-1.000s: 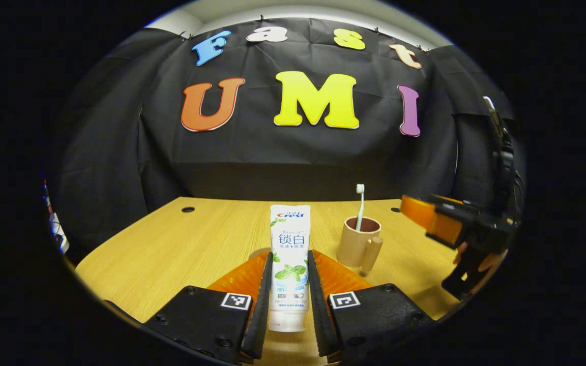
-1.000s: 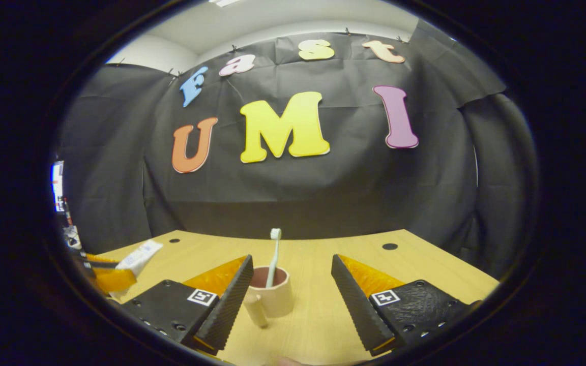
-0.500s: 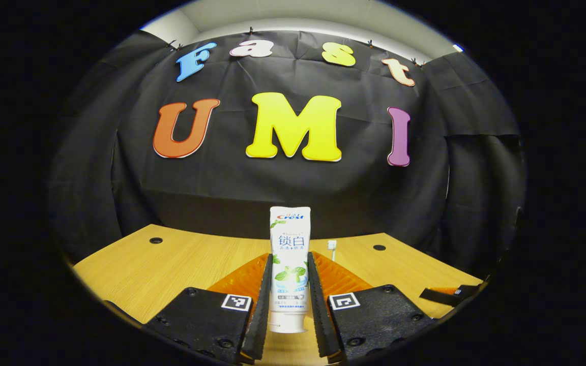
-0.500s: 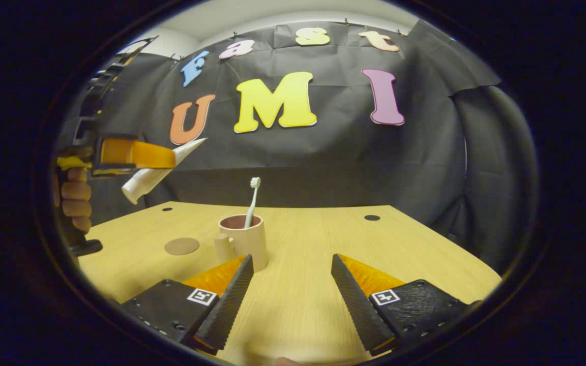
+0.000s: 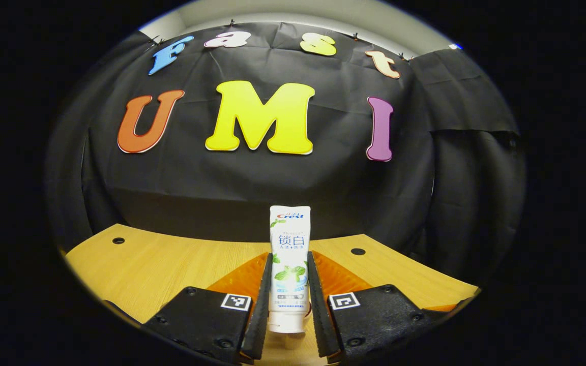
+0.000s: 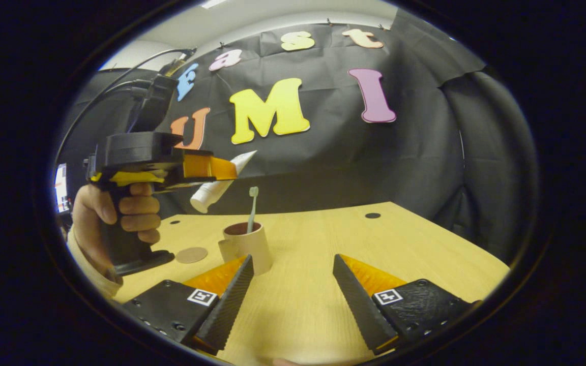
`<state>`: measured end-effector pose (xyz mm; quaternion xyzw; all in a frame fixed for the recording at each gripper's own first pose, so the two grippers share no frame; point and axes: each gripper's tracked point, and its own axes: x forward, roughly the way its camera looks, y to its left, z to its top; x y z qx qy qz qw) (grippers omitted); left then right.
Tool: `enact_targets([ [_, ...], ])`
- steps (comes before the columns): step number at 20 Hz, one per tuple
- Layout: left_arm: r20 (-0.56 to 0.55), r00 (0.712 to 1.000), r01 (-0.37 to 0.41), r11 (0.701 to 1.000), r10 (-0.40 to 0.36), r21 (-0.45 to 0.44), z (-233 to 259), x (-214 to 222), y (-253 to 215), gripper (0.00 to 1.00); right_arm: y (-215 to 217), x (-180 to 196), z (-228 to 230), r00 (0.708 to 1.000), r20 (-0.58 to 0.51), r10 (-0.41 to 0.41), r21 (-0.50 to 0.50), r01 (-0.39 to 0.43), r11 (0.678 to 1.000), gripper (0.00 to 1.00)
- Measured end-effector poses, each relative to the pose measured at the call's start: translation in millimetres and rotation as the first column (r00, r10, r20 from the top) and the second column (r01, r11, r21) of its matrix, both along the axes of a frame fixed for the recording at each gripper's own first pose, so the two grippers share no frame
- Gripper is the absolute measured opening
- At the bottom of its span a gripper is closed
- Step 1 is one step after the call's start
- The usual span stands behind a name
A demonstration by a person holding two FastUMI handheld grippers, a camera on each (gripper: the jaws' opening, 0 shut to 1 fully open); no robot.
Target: Put the toothbrush and toothpaste on the desktop into the cup, then pick up the cup and place it on the coaster on the desktop.
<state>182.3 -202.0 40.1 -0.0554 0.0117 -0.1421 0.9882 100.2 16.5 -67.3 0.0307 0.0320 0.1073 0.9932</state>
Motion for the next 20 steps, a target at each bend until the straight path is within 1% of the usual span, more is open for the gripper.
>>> enact_targets([
  [1, -0.006, 1.0, 0.001, 1.0, -0.001, 0.004, -1.8, 3.4, 0.2, 0.42, -0.9, 1.2, -1.4, 1.0, -0.006, 0.0, 0.0, 0.0, 1.0, 0.96],
  [3, -0.014, 1.0, 0.006, 1.0, -0.006, 0.014, -7.3, 8.9, -2.1, 0.42, -3.8, 1.8, -4.0, 1.0, -0.017, -0.004, 0.011, 0.004, 1.0, 0.96],
  [6, -0.018, 1.0, 0.002, 1.0, -0.002, 0.008, -9.2, 12.7, -0.6, 0.43, -5.9, 4.5, -6.7, 1.0, -0.027, -0.009, 0.019, 0.009, 1.0, 0.96],
  [9, -0.037, 0.999, 0.017, 1.0, -0.017, 0.001, -14.5, 11.9, -1.8, 0.44, -4.6, 6.6, -11.2, 0.999, -0.042, -0.006, 0.018, 0.006, 1.0, 0.96],
  [13, 0.013, 1.0, 0.002, 1.0, -0.002, 0.019, -1.2, 4.5, 3.2, 0.44, -3.3, 8.3, -15.5, 0.999, -0.052, -0.009, 0.011, 0.01, 1.0, 0.96],
  [15, 0.022, 1.0, 0.012, 1.0, -0.012, 0.013, 2.3, -2.3, 4.5, 0.43, -2.7, 8.7, -16.0, 0.999, -0.052, -0.013, 0.005, 0.014, 1.0, 0.96],
  [16, 0.023, 1.0, 0.014, 1.0, -0.015, 0.01, 2.5, -7.0, 7.5, 0.44, -0.8, 7.8, -16.6, 0.999, -0.053, -0.012, -0.001, 0.012, 1.0, 0.93],
  [17, 0.03, 1.0, 0.008, 1.0, -0.009, 0.009, 4.1, -12.1, 12.8, 0.43, 0.9, 7.4, -16.1, 0.998, -0.057, -0.011, -0.01, 0.01, 1.0, 0.96],
  [19, 0.045, 0.999, 0.0, 1.0, 0.0, 0.011, 3.8, -22.1, 21.5, 0.49, 6.5, 5.7, -14.3, 0.998, -0.057, -0.001, -0.022, 0.0, 1.0, 0.96],
  [20, 0.048, 0.999, -0.001, 1.0, -0.001, 0.022, 2.0, -28.0, 25.6, 0.58, 9.3, 5.2, -13.4, 0.998, -0.058, 0.003, -0.023, -0.005, 1.0, 0.96],
])
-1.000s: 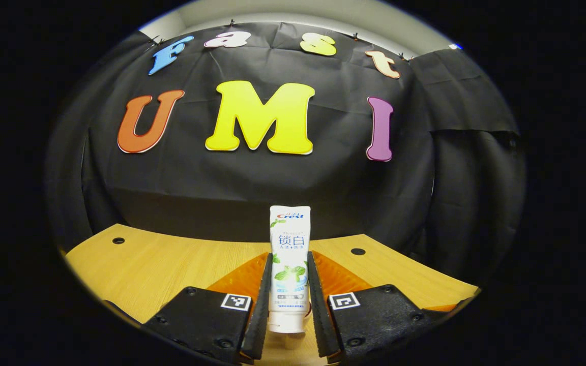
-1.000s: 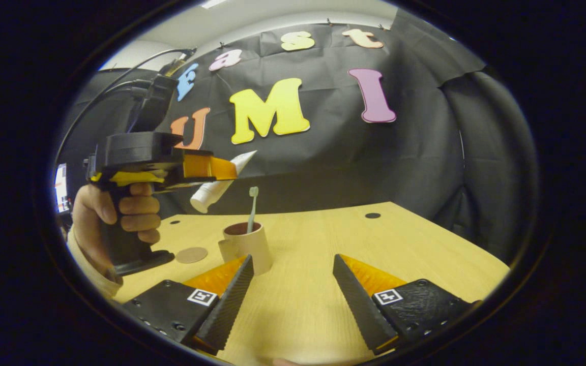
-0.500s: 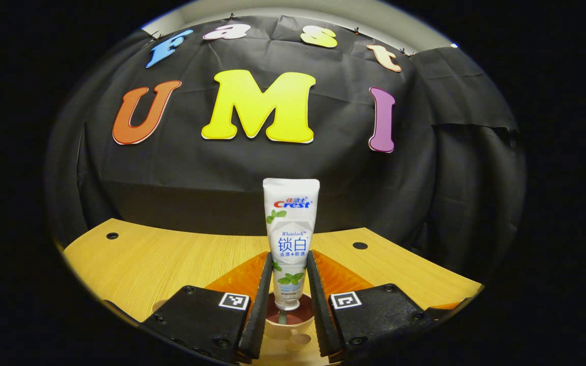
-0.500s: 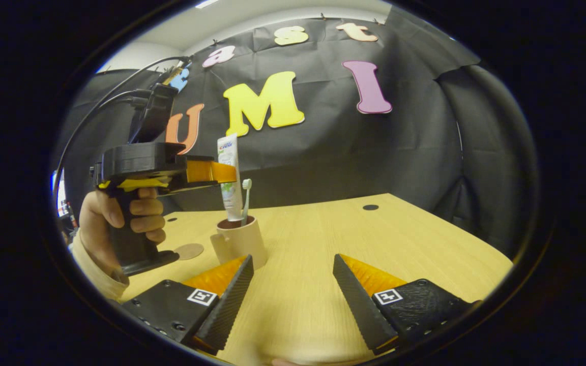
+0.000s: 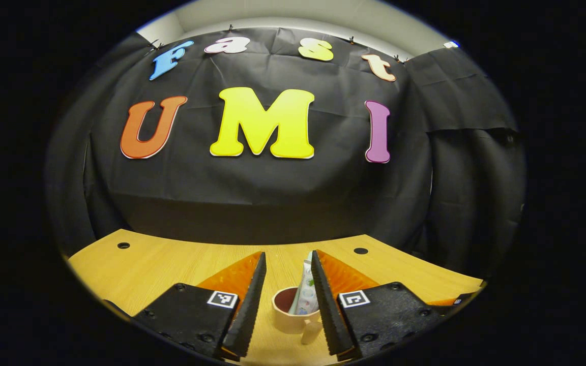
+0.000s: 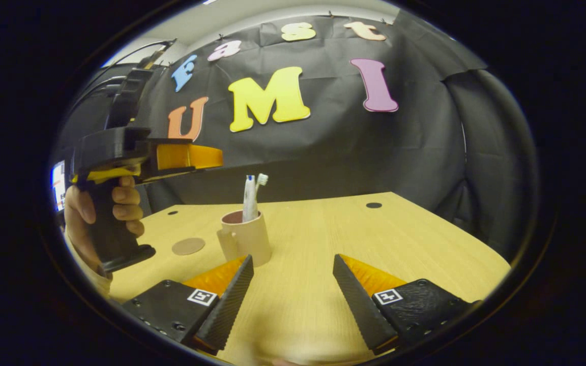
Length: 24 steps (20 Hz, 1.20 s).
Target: Put the toothbrush and toothpaste on the desktop into the cup, then pick up the cup and place it on the coaster on the desktop.
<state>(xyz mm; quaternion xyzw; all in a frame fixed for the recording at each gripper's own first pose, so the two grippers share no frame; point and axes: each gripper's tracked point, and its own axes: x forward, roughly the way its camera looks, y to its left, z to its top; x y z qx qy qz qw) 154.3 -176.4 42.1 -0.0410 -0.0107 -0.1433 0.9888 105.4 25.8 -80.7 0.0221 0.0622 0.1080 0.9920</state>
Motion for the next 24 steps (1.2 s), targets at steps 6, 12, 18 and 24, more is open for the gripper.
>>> enact_targets([
  [6, 0.059, 0.998, -0.027, 0.999, 0.025, 0.041, -10.2, -37.6, 28.9, 0.88, 19.3, 5.7, 3.7, 0.999, -0.043, 0.012, 0.024, -0.011, 1.0, 0.96],
  [12, 0.072, 0.995, -0.074, 0.997, 0.072, 0.024, -17.7, -69.3, 65.7, 0.95, 47.7, 19.5, -1.3, 0.994, -0.108, 0.03, -0.019, -0.033, 0.999, 0.96],
  [18, 0.063, 0.987, -0.147, 0.988, 0.145, 0.034, -43.0, -90.3, 105.8, 0.95, 87.3, 35.3, 4.4, 0.981, -0.186, 0.055, -0.08, -0.07, 0.994, 0.96],
  [24, 0.023, 0.987, -0.158, 0.987, 0.157, 0.042, -76.2, -104.5, 130.1, 0.95, 110.5, 62.9, -20.2, 0.915, -0.401, 0.036, -0.128, -0.095, 0.987, 0.96],
])
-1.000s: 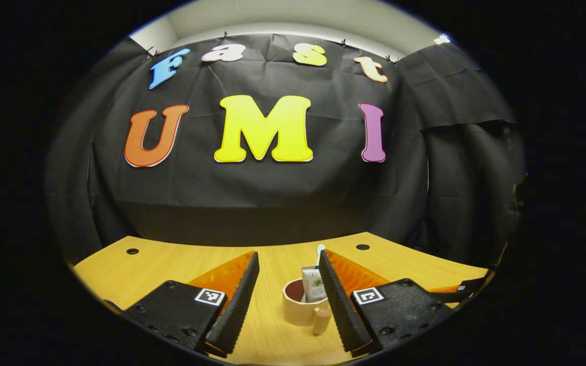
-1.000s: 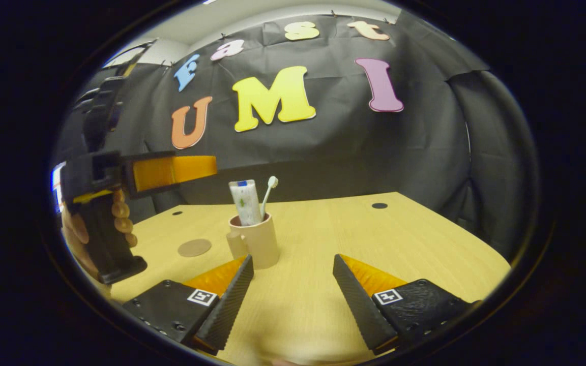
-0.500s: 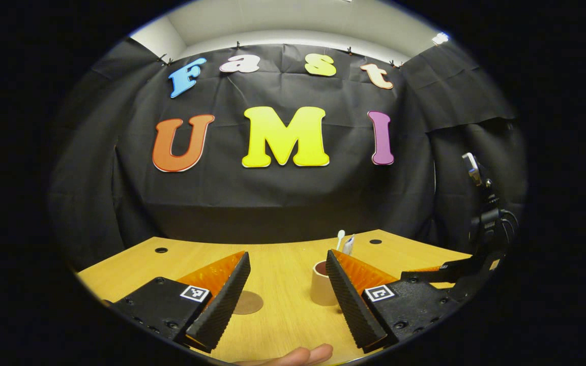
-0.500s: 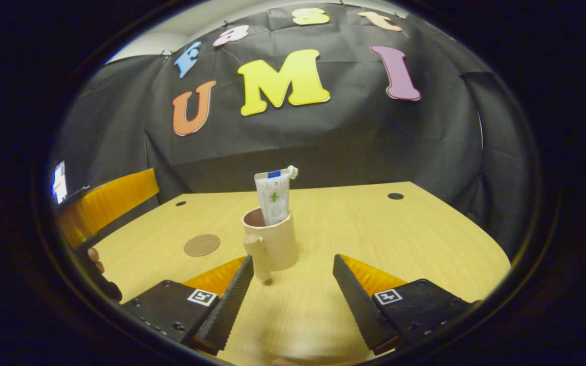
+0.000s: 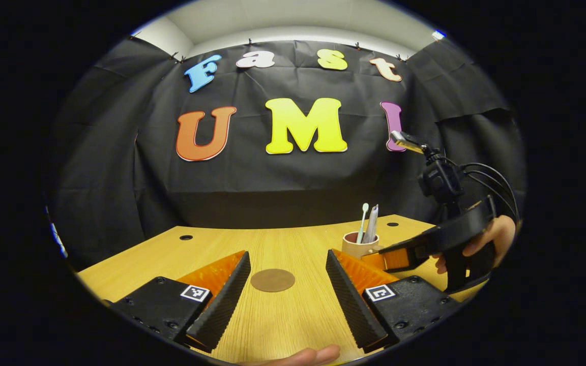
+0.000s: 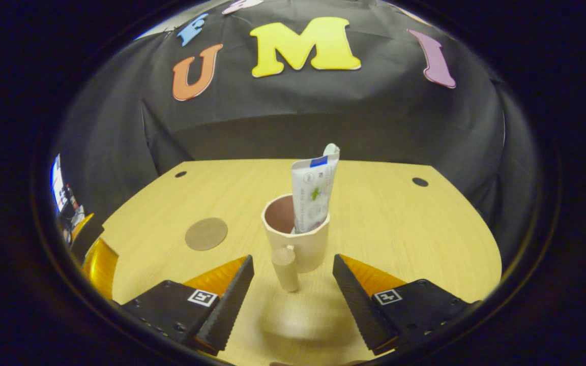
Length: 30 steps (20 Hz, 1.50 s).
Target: Put the toothbrush and toothpaste on the desktop into the cup, then pick up the cup and place it on the coaster on the desktop.
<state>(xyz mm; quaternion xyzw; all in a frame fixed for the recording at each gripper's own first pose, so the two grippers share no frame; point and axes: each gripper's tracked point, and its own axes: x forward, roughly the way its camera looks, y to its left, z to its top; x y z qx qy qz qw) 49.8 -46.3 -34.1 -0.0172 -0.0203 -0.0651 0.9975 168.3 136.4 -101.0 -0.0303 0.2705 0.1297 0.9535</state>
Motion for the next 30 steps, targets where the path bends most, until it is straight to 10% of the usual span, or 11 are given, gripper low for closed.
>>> enact_targets([
  [8, -0.003, 1.0, -0.021, 1.0, 0.021, -0.02, -11.4, -14.2, 21.5, 0.95, -10.9, 13.9, -29.5, 0.892, -0.398, -0.215, -0.088, 0.196, 0.977, 0.88],
  [17, -0.029, 1.0, -0.002, 1.0, 0.001, -0.028, -24.7, -15.0, 24.8, 0.95, 5.8, 23.5, -31.6, 0.87, -0.439, -0.222, -0.221, 0.134, 0.966, 0.7],
  [22, -0.042, 0.999, -0.003, 0.999, 0.002, -0.034, -32.7, -15.1, 27.0, 0.95, 11.7, 19.5, -36.7, 0.869, -0.434, -0.236, -0.275, 0.122, 0.954, 0.27],
  [30, -0.071, 0.997, 0.006, 0.999, -0.01, -0.048, -45.8, -16.3, 25.7, 0.95, 12.3, 22.3, -32.1, 0.883, -0.399, -0.246, -0.301, 0.127, 0.945, 0.22],
])
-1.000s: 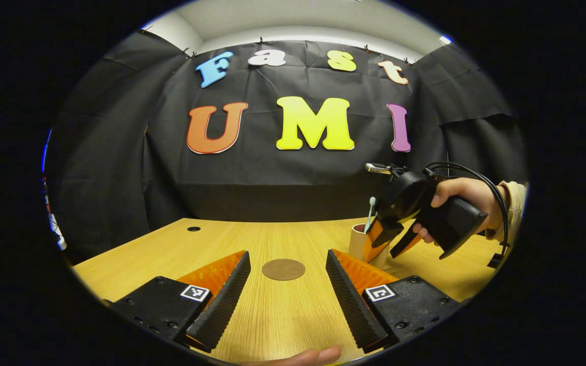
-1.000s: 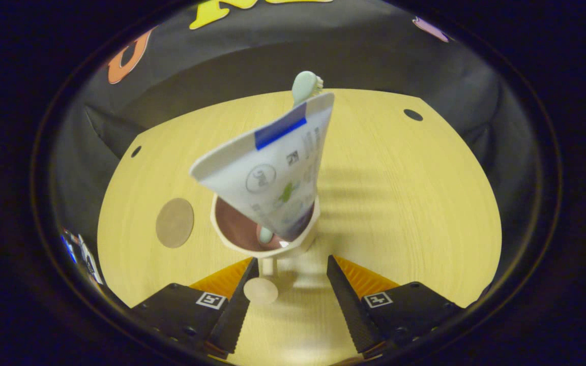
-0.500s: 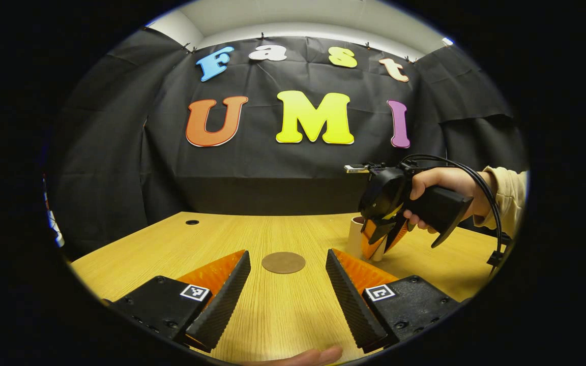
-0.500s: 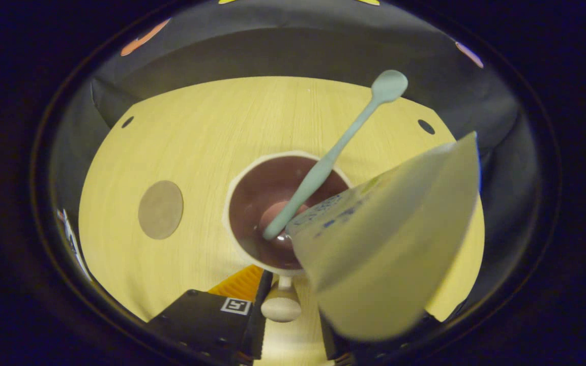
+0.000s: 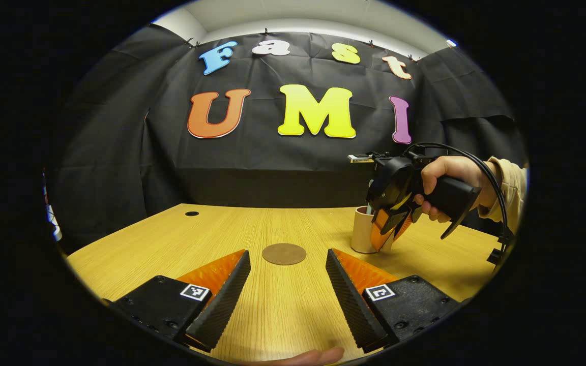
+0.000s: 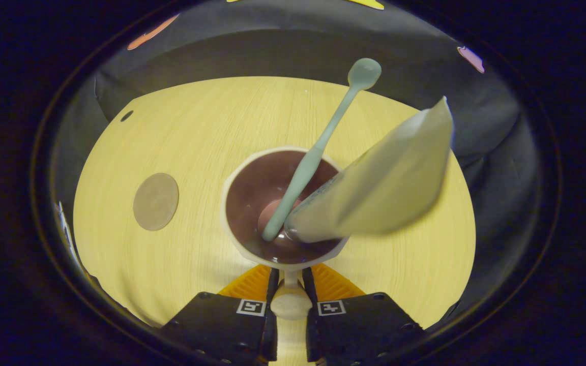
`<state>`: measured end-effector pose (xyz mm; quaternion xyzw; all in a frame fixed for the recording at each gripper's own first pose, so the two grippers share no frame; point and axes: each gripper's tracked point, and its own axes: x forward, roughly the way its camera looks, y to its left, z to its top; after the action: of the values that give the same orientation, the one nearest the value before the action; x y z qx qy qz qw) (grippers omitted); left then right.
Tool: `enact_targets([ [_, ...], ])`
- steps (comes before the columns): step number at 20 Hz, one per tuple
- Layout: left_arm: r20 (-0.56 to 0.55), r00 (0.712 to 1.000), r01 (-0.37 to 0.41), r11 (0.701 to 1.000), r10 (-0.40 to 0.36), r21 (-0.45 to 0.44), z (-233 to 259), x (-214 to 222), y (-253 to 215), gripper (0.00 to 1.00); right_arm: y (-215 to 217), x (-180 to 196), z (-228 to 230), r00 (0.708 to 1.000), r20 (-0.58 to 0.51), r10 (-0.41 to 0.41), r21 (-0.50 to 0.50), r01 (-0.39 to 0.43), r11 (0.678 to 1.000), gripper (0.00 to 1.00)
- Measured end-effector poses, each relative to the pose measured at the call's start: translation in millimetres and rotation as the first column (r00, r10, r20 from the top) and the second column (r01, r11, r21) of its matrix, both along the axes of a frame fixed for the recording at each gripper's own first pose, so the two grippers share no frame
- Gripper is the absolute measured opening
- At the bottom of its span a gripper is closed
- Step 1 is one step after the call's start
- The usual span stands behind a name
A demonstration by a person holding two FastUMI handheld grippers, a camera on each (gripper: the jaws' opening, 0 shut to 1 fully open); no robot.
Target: Put the toothbrush and toothpaste on the desktop into the cup, then pick up the cup and place it on the coaster on the desktop.
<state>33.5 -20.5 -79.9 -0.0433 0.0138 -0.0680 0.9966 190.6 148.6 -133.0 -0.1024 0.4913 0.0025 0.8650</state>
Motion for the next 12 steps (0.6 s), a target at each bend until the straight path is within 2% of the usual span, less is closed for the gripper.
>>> enact_targets([
  [2, 0.0, 1.0, 0.006, 1.0, -0.006, -0.005, -0.3, -1.3, -2.2, 0.95, 1.7, 3.2, 1.0, 1.0, 0.023, 0.02, 0.007, -0.021, 1.0, 0.24],
  [4, 0.005, 1.0, 0.012, 1.0, -0.012, -0.005, 0.5, -3.8, -3.1, 0.95, 3.4, 4.3, 2.0, 0.998, 0.033, 0.048, 0.013, -0.048, 0.999, 0.22],
  [12, 0.052, 0.999, 0.011, 1.0, -0.011, 0.009, 11.3, -12.6, -3.7, 0.95, 19.7, 8.7, 3.1, 0.975, 0.058, 0.216, 0.056, -0.219, 0.974, 0.25],
])
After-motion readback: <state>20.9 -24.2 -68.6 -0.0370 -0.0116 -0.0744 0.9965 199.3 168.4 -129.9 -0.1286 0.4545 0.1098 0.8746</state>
